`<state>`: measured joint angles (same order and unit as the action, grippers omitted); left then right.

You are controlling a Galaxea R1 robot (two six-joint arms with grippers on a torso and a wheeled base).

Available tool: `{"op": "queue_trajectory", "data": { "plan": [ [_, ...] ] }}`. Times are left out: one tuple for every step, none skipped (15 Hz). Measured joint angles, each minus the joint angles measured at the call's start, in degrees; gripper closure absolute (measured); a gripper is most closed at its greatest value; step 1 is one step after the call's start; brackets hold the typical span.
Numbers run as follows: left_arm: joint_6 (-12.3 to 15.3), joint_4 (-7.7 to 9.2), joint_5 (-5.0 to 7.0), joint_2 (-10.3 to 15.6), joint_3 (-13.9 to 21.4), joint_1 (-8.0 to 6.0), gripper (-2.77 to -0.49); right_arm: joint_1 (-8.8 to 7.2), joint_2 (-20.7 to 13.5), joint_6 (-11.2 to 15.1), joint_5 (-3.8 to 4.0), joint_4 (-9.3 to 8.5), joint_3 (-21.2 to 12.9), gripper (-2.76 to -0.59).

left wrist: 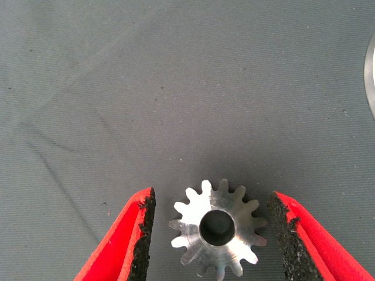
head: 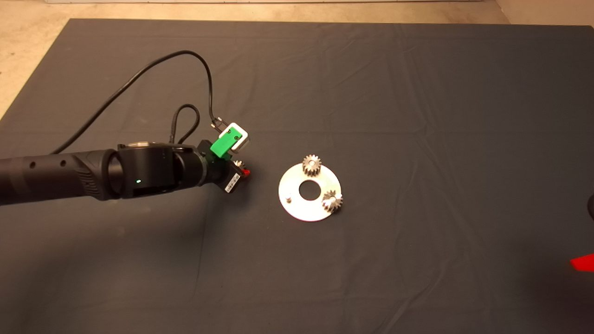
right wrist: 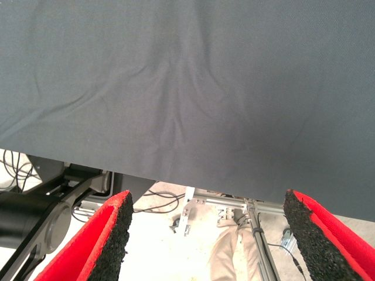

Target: Install three planetary gears onto the carrier pins

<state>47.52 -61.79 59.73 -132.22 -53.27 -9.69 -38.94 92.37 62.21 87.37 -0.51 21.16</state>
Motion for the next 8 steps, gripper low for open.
{"op": "queue_trajectory", "data": {
  "plan": [
    [0.0, 0.35, 0.00, 0.0, 0.0, 0.05, -1.31, 0.00, 0.0, 0.0, 0.00, 0.00, 0.0, -1.89],
    [0.0, 0.80, -0.06, -0.1, 0.0, 0.51, -1.31, 0.00, 0.0, 0.0, -0.02, 0.00, 0.0, -1.89],
    [-0.1, 0.74, 0.07, -0.2, 0.0, 1.16, -1.31, 0.00, 0.0, 0.0, 0.02, 0.00, 0.0, -1.89],
    [-0.1, 0.80, 0.21, -0.1, 0.0, 1.26, -1.31, 0.00, 0.0, 0.0, 0.00, 0.00, 0.0, -1.89],
    [-0.1, 0.91, 0.22, -0.1, 0.0, 1.29, -1.31, -0.01, 0.0, 0.0, 0.00, 0.00, 0.0, -1.89],
    [-0.2, 0.94, 0.32, -0.1, 0.0, 1.27, -1.31, 0.00, 0.0, 0.0, 0.00, 0.00, 0.0, -1.89],
    [-0.6, 0.99, 0.35, -0.1, 0.0, 1.27, -1.31, 0.00, 0.0, 0.0, 0.00, 0.00, 0.0, -1.89],
    [-1.3, 1.22, 0.43, -0.1, 0.0, 1.27, -1.31, 0.00, 0.0, 0.0, 0.00, -0.01, 0.0, -1.89]
  ]
}}
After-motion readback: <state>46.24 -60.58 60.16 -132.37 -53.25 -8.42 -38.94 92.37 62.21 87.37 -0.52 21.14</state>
